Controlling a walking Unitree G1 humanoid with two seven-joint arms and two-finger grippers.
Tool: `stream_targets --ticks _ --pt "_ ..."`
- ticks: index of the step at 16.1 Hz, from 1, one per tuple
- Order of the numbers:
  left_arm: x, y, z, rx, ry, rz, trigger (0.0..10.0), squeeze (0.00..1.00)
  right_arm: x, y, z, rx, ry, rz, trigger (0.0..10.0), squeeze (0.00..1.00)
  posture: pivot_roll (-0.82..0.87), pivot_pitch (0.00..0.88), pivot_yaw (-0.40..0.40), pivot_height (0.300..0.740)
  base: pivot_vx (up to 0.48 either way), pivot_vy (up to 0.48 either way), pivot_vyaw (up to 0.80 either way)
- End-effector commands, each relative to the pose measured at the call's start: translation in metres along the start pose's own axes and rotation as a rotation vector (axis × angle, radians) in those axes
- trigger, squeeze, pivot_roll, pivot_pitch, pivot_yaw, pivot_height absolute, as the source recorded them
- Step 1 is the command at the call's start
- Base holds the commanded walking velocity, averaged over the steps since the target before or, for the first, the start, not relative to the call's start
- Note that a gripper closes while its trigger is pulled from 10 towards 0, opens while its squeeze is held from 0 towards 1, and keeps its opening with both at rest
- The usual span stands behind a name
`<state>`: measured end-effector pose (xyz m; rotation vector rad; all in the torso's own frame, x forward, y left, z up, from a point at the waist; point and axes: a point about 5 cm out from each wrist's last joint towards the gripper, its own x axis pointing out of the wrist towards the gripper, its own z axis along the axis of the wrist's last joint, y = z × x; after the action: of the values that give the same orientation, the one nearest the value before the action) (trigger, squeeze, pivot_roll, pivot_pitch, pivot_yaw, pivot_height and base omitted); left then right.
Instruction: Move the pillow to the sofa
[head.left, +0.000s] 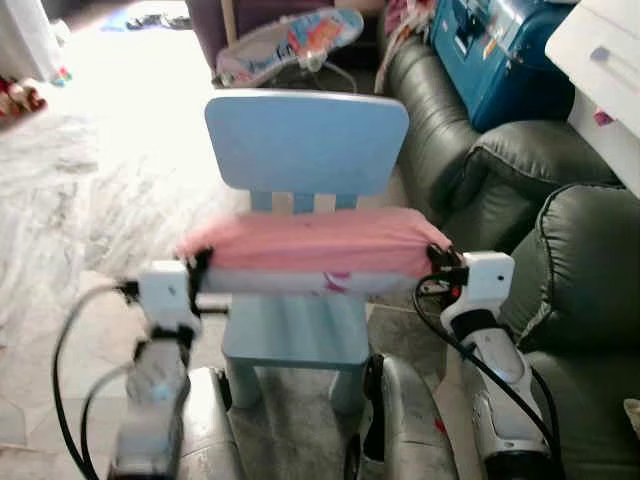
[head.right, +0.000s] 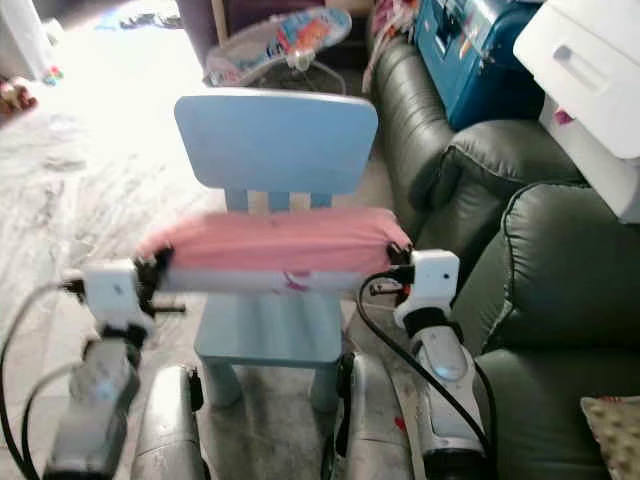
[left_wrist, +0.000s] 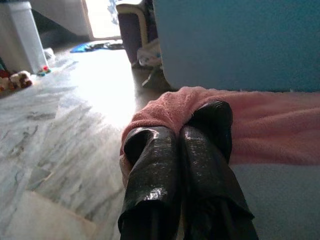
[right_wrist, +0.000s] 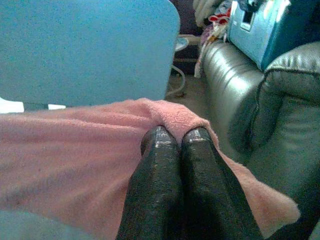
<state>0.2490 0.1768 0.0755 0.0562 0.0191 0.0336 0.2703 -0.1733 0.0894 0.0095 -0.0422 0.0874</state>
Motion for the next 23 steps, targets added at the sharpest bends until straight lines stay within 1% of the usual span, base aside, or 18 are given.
stream_targets --ticks 1,2,3,4,5,7,10,11,12,14,16,17,18,19,20,22,23 --pt "-0.004 0.002 -0.001 0.016 0.007 0.023 0.0 0.0 0.0 -0.008 0.005 0.015 -0.015 -0.056 0.0 0.0 0.03 0.0 -0.026 0.54 0.0 0.0 0.0" --pt "-0.005 -0.001 -0.002 0.007 0.015 0.02 0.0 0.0 0.004 -0.005 0.006 0.041 -0.013 -0.058 0.0 0.0 0.03 0.0 -0.027 0.555 0.0 0.0 0.0" --pt "-0.005 -0.003 -0.001 0.006 0.02 0.019 0.0 0.0 0.006 -0.002 0.009 0.046 -0.008 -0.055 0.0 0.0 0.03 0.0 -0.027 0.57 0.0 0.0 0.0" --pt "0.002 -0.002 0.003 0.009 0.016 0.016 0.0 0.0 0.01 -0.001 0.012 0.055 -0.007 -0.051 0.0 0.0 0.03 0.0 -0.039 0.595 0.0 0.0 0.0" --pt "0.014 0.003 0.009 0.02 -0.006 0.037 0.0 0.0 0.013 -0.002 0.016 0.047 -0.017 -0.047 0.0 0.0 0.03 0.0 -0.039 0.62 0.0 0.0 0.0" --pt "0.02 0.004 0.015 0.024 -0.019 0.033 0.0 0.0 0.014 -0.006 0.02 0.042 -0.02 -0.062 0.0 0.0 0.01 0.0 -0.032 0.649 0.0 0.0 0.0" --pt "0.022 0.0 0.016 0.023 -0.011 0.025 0.0 0.0 0.013 -0.005 0.019 0.047 -0.014 -0.064 0.0 0.0 0.01 0.0 -0.028 0.684 0.0 0.0 0.0" --pt "0.022 -0.001 0.015 0.025 -0.006 0.025 2.9 0.0 0.013 -0.004 0.019 0.047 -0.014 -0.063 0.0 0.0 0.01 0.0 -0.028 0.693 0.0 0.0 0.0" --pt "0.022 -0.003 0.013 0.035 0.012 0.029 10.0 0.0 0.012 -0.003 0.019 0.049 -0.013 -0.061 0.0 0.0 0.01 0.0 -0.027 0.708 0.0 0.0 0.0" --pt "0.023 -0.004 0.012 0.043 0.032 0.033 10.0 0.0 0.013 -0.002 0.019 0.048 -0.012 -0.059 0.0 0.0 0.01 0.0 -0.027 0.723 0.0 0.0 0.0" --pt "0.027 -0.006 0.014 0.058 0.039 0.014 10.0 0.0 0.014 -0.003 0.021 0.042 -0.013 -0.054 0.0 0.0 0.01 0.0 -0.028 0.74 0.0 0.0 0.0" --pt "0.028 -0.006 0.014 0.066 0.033 0.013 10.0 0.0 0.014 -0.004 0.022 0.04 -0.013 -0.053 0.0 0.0 0.0 0.0 -0.029 0.74 0.0 0.0 0.0" --pt "0.031 -0.006 0.013 0.093 0.045 0.034 10.0 0.0 0.013 -0.006 0.022 0.038 -0.011 -0.059 0.0 0.0 0.0 0.0 -0.028 0.74 0.0 0.0 0.0" --pt "0.032 -0.007 0.011 0.093 0.065 0.035 10.0 0.0 0.013 -0.007 0.021 0.038 -0.009 -0.062 0.0 0.0 0.0 0.0 -0.029 0.74 0.0 0.0 0.0" --pt "0.032 -0.009 0.01 0.071 0.076 0.029 10.0 0.0 0.012 -0.007 0.021 0.041 -0.008 -0.066 0.0 0.0 0.0 0.0 -0.029 0.74 0.0 0.0 0.0" --pt "0.034 -0.017 0.011 0.093 0.102 0.001 10.0 0.0 0.012 -0.008 0.022 0.041 -0.01 -0.069 0.0 0.0 -0.01 0.0 -0.037 0.74 0.0 0.0 0.0" --pt "0.037 -0.021 0.014 0.083 0.098 -0.006 10.0 0.0 0.013 -0.007 0.023 0.045 -0.01 -0.07 0.0 0.0 -0.01 0.0 -0.042 0.74 0.0 0.0 0.0"
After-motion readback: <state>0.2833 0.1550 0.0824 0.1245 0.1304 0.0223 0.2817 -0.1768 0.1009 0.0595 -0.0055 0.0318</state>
